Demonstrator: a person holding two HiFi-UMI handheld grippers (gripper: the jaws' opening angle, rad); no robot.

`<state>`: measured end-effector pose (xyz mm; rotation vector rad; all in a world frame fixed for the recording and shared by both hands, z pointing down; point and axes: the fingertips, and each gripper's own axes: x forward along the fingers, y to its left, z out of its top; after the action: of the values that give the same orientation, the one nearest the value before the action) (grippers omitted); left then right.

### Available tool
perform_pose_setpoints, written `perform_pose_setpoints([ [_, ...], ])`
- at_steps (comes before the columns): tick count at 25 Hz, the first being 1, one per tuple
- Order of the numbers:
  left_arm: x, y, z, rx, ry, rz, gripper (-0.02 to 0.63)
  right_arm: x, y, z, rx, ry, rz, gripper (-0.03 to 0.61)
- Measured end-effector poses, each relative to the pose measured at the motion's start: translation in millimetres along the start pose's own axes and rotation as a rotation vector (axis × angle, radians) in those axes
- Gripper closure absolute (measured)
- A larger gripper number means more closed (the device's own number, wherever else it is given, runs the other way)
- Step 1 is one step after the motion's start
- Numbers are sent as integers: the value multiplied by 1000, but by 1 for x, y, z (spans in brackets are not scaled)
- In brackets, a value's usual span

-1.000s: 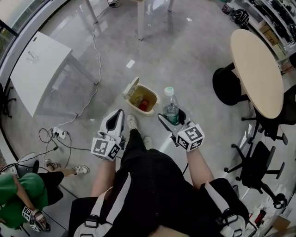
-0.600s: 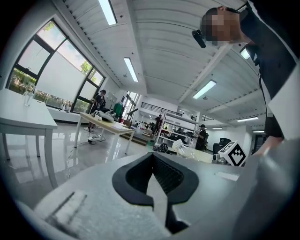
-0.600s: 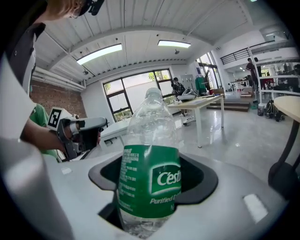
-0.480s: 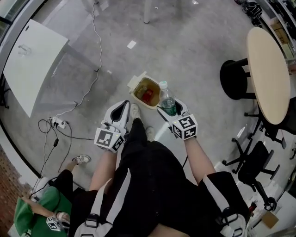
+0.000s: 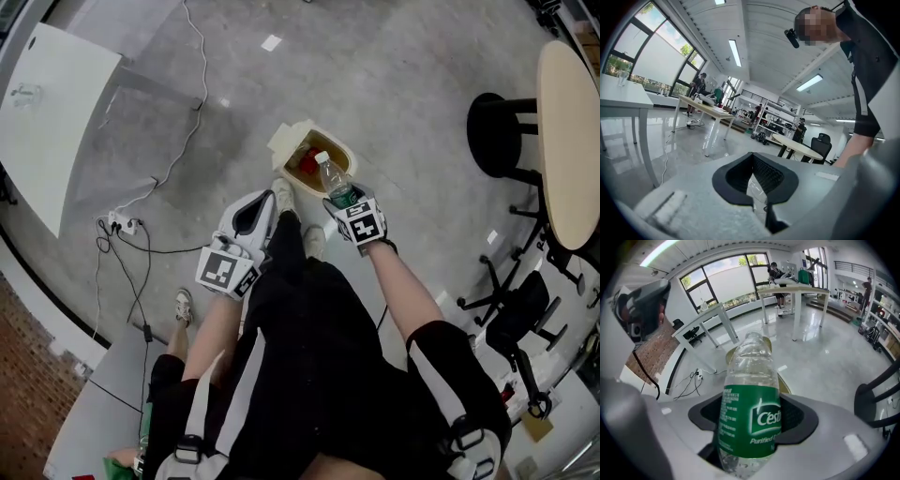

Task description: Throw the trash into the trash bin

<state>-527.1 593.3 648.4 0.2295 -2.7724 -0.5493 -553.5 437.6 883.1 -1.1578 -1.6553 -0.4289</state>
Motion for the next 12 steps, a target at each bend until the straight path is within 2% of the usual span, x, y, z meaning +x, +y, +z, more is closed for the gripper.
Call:
perform_pose_setpoints([
  [4,1,7,0,-12,11,8,612,28,-9,-6,44,92,-6,256],
  [7,-1,7,3,-16,10,16,612,45,-21,-10,48,172,-42,255],
  [12,-12,13,4,-32,6,40,612,74,-27,-13,52,266,-50,249],
])
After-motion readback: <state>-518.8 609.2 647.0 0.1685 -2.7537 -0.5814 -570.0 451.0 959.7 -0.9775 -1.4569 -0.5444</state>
